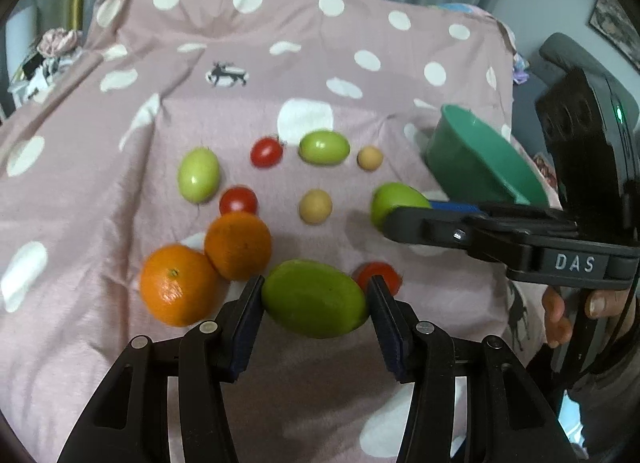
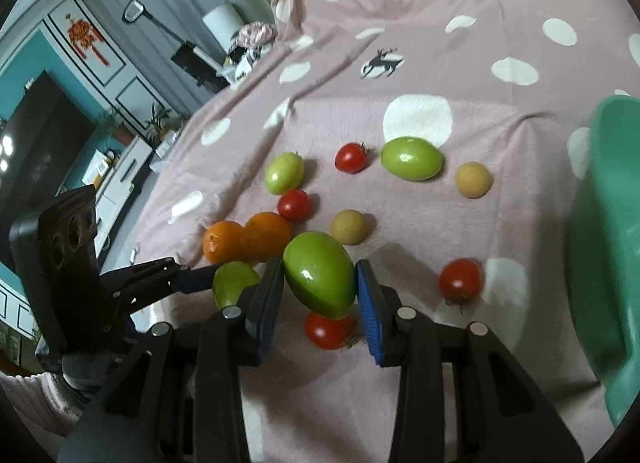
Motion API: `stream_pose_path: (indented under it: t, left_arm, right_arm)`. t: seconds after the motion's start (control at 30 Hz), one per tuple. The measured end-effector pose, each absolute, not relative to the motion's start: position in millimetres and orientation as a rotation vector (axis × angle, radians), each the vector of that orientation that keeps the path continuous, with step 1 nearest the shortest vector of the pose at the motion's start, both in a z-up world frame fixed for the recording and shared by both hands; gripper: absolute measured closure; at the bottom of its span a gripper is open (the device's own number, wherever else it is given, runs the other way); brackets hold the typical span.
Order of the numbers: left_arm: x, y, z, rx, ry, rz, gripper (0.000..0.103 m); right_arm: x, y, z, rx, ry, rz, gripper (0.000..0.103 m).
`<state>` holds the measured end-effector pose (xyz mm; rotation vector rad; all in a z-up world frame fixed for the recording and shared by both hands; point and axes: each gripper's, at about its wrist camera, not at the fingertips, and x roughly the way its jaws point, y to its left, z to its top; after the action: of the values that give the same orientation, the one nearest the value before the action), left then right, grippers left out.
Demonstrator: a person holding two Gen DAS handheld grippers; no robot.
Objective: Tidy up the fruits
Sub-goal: 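Carry both green plums over the teal bowl and open both tools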
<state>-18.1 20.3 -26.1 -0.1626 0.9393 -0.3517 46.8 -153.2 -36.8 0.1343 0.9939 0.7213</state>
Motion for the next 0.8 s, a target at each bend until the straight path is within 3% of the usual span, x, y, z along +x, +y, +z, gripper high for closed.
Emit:
stream_pose_path:
  t: [0.4,0.8]
  left_arm:
    - [7,-42,34,-0.092,0.804,-0.468,0.051]
    - [55,-163,46,0.052,0.777,-0.622,0.051]
  right_arm:
    - [26,-256,11,0.221,0.789,0.527,0.065]
    - [22,-339,0,0.281,0.755,0.302,0.065]
